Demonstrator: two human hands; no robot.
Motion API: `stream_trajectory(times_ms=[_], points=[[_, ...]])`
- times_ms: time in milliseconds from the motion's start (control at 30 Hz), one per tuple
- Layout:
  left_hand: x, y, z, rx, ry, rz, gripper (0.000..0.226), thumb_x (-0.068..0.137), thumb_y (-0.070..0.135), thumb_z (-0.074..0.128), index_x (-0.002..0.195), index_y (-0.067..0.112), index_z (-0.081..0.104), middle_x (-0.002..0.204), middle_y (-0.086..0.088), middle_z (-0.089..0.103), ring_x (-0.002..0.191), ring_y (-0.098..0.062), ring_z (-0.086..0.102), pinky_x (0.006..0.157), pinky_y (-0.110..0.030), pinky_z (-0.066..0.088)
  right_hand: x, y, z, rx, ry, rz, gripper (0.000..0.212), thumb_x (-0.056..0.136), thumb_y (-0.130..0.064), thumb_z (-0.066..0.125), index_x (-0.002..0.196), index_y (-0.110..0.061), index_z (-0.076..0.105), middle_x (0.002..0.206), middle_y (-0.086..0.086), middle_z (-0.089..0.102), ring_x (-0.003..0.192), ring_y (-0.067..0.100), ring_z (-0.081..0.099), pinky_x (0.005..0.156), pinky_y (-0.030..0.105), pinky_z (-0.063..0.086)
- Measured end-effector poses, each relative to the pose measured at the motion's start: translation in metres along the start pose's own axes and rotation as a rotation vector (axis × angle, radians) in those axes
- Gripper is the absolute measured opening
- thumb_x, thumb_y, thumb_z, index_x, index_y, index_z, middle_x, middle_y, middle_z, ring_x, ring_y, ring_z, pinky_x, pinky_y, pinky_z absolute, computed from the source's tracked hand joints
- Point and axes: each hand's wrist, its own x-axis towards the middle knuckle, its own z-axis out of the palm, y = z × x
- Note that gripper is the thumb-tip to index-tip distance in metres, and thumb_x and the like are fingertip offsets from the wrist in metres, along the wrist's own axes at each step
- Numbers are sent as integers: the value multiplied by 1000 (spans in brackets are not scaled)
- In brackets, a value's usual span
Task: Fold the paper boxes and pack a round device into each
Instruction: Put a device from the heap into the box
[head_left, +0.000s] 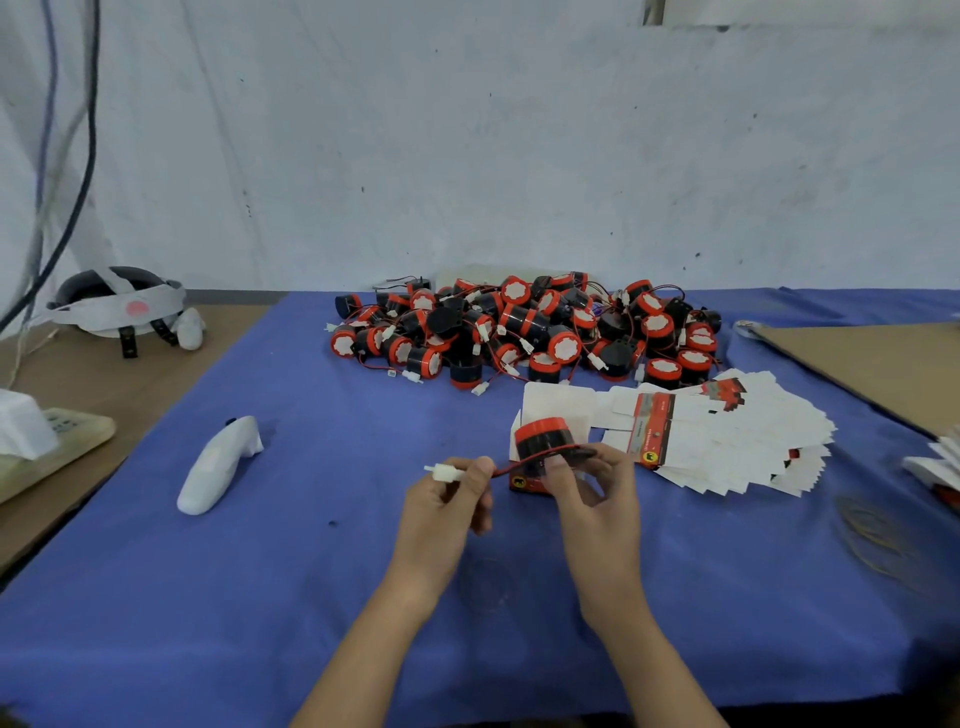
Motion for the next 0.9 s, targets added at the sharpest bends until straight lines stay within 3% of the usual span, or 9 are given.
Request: stream_trajectory(times_ms=[133, 267, 433, 567, 733, 800, 900], points=[[4, -4, -1, -78, 39, -68, 23, 97, 27, 62, 79, 14, 67, 65, -1, 62, 54, -12, 53, 53, -22, 48, 5, 3, -2, 105, -58, 102, 23, 89, -26, 73, 108, -22, 62, 101, -5, 73, 102, 16, 71, 86, 28, 57], [3, -6, 0, -96, -21, -90, 18, 94, 27, 67, 81, 15, 72, 74, 0, 68, 58, -13, 57, 54, -22, 49, 8, -4, -4, 358, -72, 258, 43, 80, -35, 72, 116, -12, 62, 112, 14, 73, 105, 25, 72, 81, 24, 58], [-1, -4, 4, 5, -142, -86, 18, 93, 26, 70, 75, 23, 72, 65, 1, 63, 61, -11, 58, 58, -23, 51, 11, -9, -7, 478, -159, 463, 40, 97, -34, 55, 124, -6, 63, 117, 21, 72, 110, 28, 70, 78, 27, 60], [-4, -2, 6, 62, -188, -76, 14, 92, 22, 71, 78, 22, 70, 62, 5, 62, 57, -8, 57, 57, -18, 49, 11, -8, -8, 458, -224, 545, 45, 105, -36, 39, 131, -7, 61, 124, 21, 68, 117, 30, 66, 85, 30, 58], [-7, -3, 7, 102, -257, -53, 8, 92, 22, 71, 85, 16, 69, 68, 10, 64, 61, -7, 57, 60, -16, 48, 12, -6, -6, 440, -192, 541, 46, 107, -36, 34, 134, -8, 58, 127, 22, 66, 116, 32, 63, 91, 36, 55], [-6, -3, 5, 78, -244, -33, 9, 92, 20, 71, 83, 20, 70, 70, 8, 66, 62, -8, 59, 61, -17, 49, 13, -5, -6, 399, -163, 512, 43, 107, -37, 35, 129, -11, 61, 120, 17, 71, 113, 30, 67, 88, 35, 56], [-4, 0, 0, -52, -221, -3, 12, 91, 24, 69, 79, 22, 71, 78, 0, 70, 64, -12, 60, 63, -21, 51, 13, -1, -6, 240, -89, 408, 35, 107, -36, 39, 108, -22, 70, 101, 4, 78, 90, 14, 74, 71, 26, 57]])
